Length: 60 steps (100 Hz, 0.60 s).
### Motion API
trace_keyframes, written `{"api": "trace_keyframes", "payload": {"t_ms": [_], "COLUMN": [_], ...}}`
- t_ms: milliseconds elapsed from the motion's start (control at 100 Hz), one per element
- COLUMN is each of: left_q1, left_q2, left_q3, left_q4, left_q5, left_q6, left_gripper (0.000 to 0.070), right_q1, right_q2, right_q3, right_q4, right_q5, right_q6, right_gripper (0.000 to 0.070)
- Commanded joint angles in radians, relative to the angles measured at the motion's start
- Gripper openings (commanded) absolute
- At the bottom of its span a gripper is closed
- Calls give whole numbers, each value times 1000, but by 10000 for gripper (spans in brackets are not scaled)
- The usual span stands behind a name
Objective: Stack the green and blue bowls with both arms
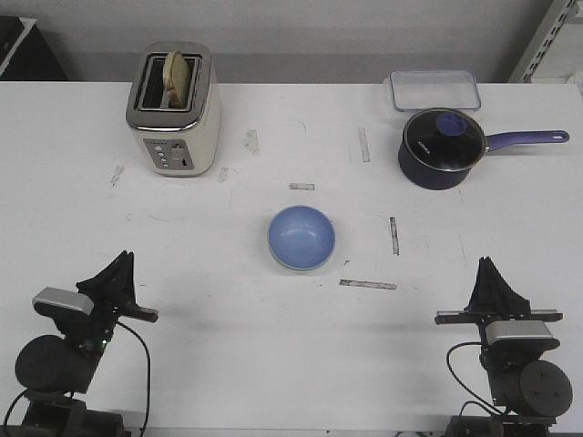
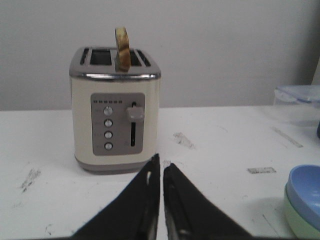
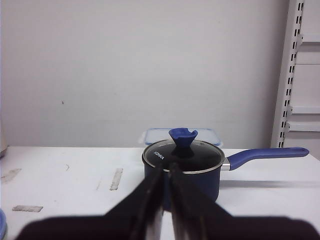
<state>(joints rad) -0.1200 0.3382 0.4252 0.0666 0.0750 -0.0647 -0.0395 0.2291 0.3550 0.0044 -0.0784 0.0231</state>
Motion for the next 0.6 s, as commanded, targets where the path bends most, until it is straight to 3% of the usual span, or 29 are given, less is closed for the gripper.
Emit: {"api": "trace_keyframes", "payload": {"t_ms": [0,210,300,380,590], "left_q1": [1,1,6,17,64], "left_q2": [-34,-146,-168,-199,-282], "left_q3": [13,10,-11,-64,-222], "left_q4": [13,6,10,41,37], "left_q5": [-1,-3,-47,-84,-89], "left_q6": [12,20,60,65,65], "left_gripper": [1,1,1,1,1], "right_q1": [1,1,1,1,1], "right_q2": [-1,-1,-1,-1,-1], "right_q3": [4,4,4,4,4], "right_q4": [10,10,10,11,11], "right_q5": [0,0,0,0,0], "right_q6": [6,6,6,6,6], "right_gripper": [10,10,10,10,10]}}
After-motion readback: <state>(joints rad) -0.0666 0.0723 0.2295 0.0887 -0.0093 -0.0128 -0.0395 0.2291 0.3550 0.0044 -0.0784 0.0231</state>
